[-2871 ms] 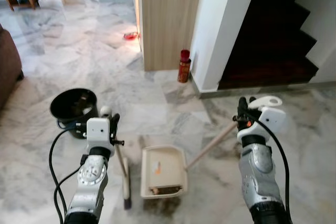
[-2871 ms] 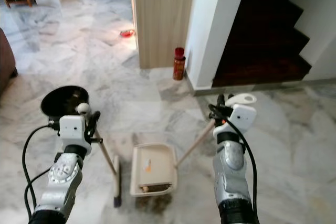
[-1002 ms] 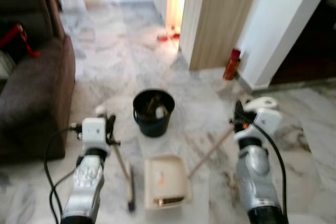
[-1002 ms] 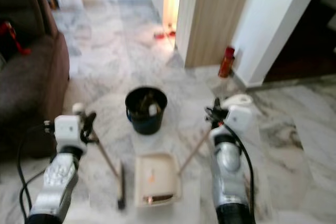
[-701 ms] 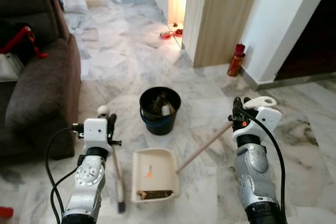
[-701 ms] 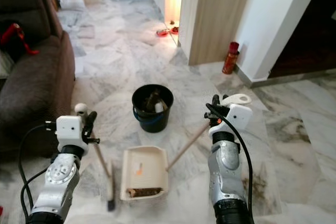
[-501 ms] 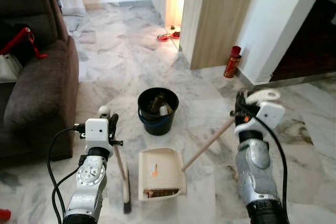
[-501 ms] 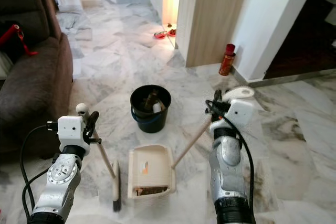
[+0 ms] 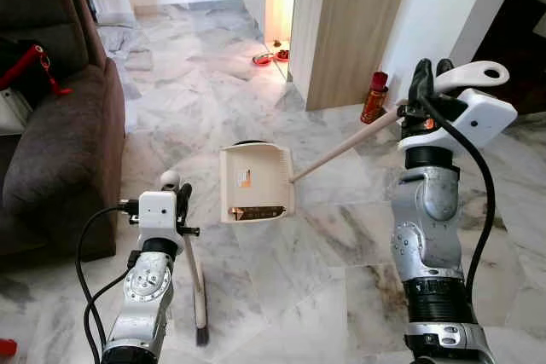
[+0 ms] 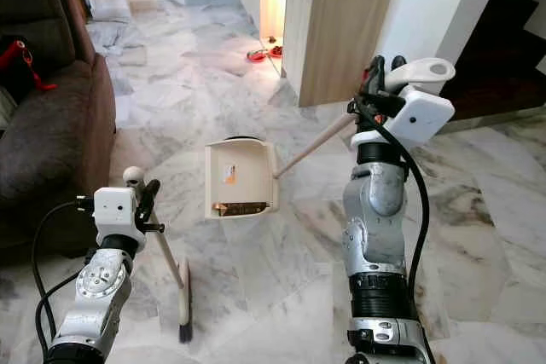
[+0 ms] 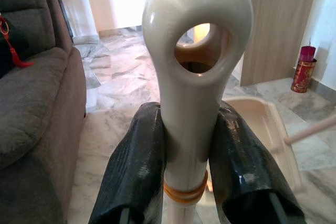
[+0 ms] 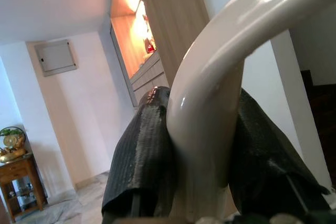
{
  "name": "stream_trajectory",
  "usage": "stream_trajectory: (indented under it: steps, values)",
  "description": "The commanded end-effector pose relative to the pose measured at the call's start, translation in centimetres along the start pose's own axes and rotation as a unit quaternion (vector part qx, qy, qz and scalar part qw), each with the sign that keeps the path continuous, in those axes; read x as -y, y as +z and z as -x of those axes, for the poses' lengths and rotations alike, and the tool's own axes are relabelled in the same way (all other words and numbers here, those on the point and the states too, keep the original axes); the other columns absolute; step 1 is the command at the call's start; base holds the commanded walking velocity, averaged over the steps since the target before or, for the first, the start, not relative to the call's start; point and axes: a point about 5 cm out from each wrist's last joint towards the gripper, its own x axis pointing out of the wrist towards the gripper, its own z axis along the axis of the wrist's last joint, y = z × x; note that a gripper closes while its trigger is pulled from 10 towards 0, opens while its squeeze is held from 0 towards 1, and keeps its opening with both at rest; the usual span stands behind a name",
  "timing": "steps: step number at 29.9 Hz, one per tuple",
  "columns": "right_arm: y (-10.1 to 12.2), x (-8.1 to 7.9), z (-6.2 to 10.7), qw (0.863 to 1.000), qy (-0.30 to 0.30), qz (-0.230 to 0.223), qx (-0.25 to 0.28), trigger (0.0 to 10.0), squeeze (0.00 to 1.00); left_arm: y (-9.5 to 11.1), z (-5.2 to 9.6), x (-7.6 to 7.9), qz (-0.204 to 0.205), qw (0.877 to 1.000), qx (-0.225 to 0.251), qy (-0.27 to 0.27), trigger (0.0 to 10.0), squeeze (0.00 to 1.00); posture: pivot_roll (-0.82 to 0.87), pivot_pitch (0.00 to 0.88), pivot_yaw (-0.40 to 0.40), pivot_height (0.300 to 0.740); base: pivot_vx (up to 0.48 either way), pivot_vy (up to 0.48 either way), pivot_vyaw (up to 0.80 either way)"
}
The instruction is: Sweep floor
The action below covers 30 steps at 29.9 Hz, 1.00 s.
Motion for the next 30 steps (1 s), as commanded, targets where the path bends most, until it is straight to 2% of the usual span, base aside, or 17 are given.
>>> stream_trajectory:
  steps: [1, 24, 30]
  values:
    - [1.56, -0.41, -0.73, 0.999, 0.004, -0.013, 0.035, 10.0, 0.0, 1.61, -0.58, 0.06, -0.013, 0.999, 0.039, -0.002, 10.0, 0.0, 0.05, 0.0, -0.021, 0.74, 0.394, 0.0, 0.0]
    - [2.15, -1.0, -0.96, 0.999, 0.016, -0.012, 0.04, 10.0, 0.0, 1.68, -0.59, -0.08, -0.014, 0.999, 0.041, 0.006, 10.0, 0.0, 0.06, 0.0, -0.027, 0.74, 0.423, 0.0, 0.0]
    - [2.09, -1.04, -0.98, 0.999, 0.019, -0.015, 0.037, 10.0, 0.0, 1.71, -0.63, -0.08, -0.014, 0.999, 0.042, 0.008, 10.0, 0.0, 0.06, 0.0, -0.03, 0.74, 0.431, 0.0, 0.52]
